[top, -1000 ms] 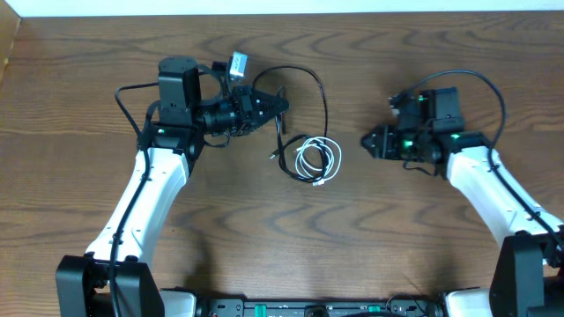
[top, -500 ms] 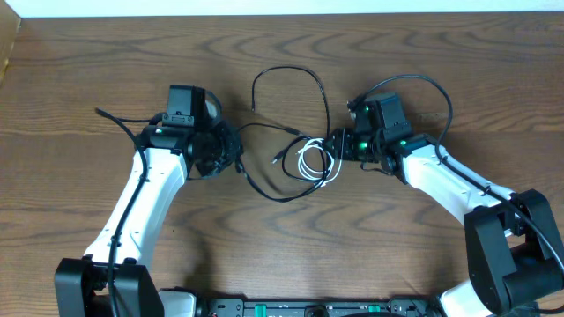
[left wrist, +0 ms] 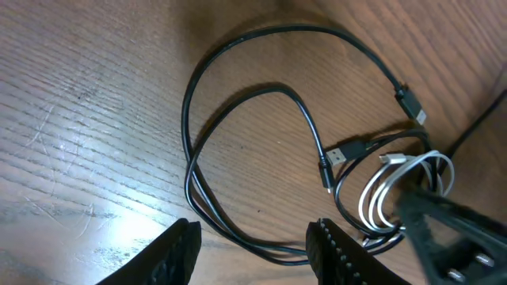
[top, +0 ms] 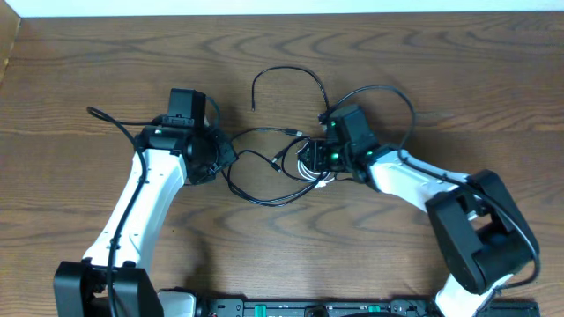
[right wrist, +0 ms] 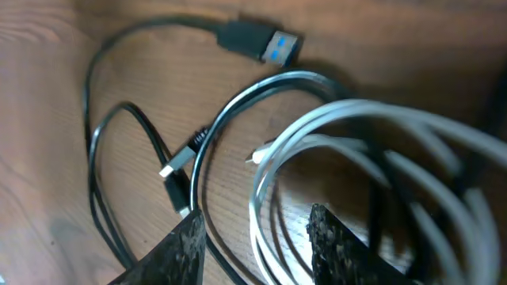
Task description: Untangle cables
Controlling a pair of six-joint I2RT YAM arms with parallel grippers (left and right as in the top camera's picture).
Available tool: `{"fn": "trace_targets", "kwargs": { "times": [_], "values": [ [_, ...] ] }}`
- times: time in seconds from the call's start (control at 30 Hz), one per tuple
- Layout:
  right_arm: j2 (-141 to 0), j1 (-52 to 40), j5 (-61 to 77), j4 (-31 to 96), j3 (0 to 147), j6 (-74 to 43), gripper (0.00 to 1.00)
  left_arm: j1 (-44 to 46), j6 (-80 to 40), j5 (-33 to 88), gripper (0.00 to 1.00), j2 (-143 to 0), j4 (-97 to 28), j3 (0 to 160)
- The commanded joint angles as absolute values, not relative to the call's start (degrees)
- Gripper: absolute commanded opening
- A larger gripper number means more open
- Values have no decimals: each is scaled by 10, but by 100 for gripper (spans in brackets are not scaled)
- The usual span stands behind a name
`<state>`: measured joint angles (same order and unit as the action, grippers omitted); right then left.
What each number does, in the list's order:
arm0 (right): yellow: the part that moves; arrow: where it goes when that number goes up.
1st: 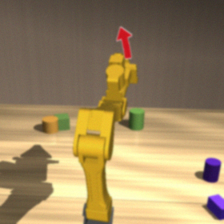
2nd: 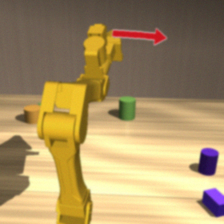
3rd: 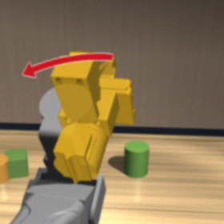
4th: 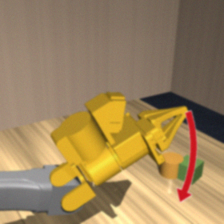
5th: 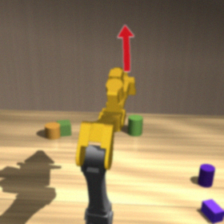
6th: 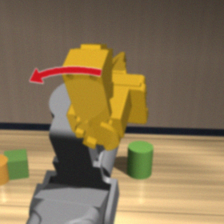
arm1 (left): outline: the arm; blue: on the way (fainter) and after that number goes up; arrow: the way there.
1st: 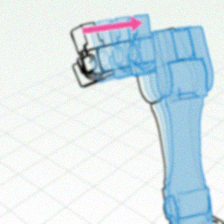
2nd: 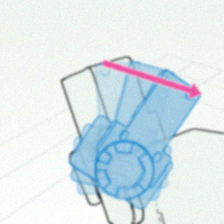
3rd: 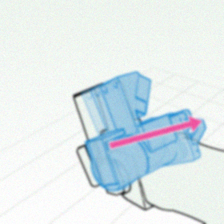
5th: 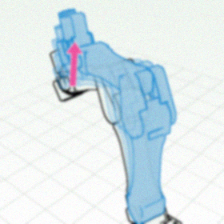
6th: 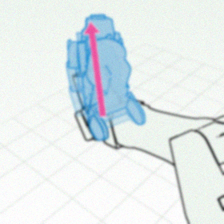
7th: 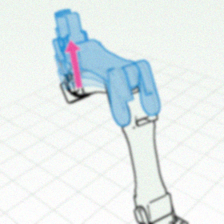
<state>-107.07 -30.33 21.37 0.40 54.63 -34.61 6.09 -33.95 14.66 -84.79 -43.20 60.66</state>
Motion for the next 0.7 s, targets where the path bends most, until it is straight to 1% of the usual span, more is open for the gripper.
{"fn": "trace_targets", "kwargs": {
  "times": [0.0, 0.07, 0.13, 0.23, 0.3, 0.33, 0.47, 0.53, 0.57, 0.67],
  "values": [
    [-1099, -328, 186, -19, 546, -371, 36, 58, -319, 136, 48, -813, -432, 611],
    [-1110, -338, 163, -28, 546, -380, 35, 58, -317, 137, 48, -806, -433, 611],
    [-1128, -355, 101, -39, 546, -382, 28, 58, -317, 148, 48, -803, -434, 610],
    [-1148, -371, 71, -45, 546, -393, 22, 58, -317, 149, 47, -803, -437, 610],
    [-1155, -376, 70, -48, 546, -409, 11, 59, -317, 149, 48, -803, -437, 610],
    [-1154, -376, 70, -47, 546, -415, 1, 58, -317, 149, 48, -803, -437, 610],
    [-1136, -367, 112, -62, 551, -411, 1, 58, -317, 150, 47, -803, -437, 610],
    [-1102, -349, 187, -81, 556, -383, 1, 59, -309, 162, 47, -803, -437, 610],
    [-1065, -328, 249, -93, 560, -381, 1, 59, -288, 180, 47, -803, -437, 610],
    [-990, -281, 353, -101, 570, -381, 1, 59, -254, 213, 47, -803, -436, 610]
  ]
}}
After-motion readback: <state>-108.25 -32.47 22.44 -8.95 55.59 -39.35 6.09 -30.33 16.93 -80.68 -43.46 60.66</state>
